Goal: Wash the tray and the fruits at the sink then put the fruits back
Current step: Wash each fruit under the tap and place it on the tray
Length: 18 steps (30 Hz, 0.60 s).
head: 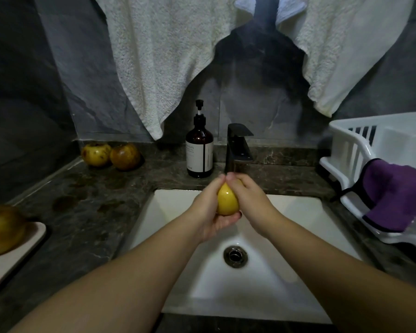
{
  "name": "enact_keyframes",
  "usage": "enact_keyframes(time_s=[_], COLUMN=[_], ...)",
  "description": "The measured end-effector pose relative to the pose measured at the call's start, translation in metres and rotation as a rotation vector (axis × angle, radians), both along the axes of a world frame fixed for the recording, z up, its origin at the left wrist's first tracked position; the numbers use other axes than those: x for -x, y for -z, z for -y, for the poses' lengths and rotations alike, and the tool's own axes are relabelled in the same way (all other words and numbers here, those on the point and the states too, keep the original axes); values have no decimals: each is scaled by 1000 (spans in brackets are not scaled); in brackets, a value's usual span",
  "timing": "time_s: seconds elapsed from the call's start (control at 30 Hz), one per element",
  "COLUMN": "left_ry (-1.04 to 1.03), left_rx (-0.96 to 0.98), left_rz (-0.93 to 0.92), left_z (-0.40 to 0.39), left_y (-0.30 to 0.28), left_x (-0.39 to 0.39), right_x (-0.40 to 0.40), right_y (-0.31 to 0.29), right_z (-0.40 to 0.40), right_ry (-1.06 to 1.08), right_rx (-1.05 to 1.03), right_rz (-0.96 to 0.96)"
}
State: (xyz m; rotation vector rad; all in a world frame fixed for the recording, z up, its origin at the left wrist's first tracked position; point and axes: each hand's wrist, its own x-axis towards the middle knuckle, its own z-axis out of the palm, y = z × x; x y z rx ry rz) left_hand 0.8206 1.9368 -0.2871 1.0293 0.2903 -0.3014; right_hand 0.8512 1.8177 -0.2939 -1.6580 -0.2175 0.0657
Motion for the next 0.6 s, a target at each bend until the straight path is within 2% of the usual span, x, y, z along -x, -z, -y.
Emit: enact_keyframes(time_s=[0.07,0.17,0.4,0.6], left_ry=[-28,-42,-14,-12], left_rx=[97,118,88,74], left_rz=[-38,-62,-80,-79], left_z=[-4,-12,-15,-17], left_y=[-1,0,2,5], left_x=[-2,-5,-8,-9], right_x=[2,2,-3,-1], right_y=[1,-2,0,-3], right_z=[6,14,18,18], right_ry=[-129,-209,-96,-121], right_rx=[-38,-149,-157,-220], right_rz=[44,3,-91,-166])
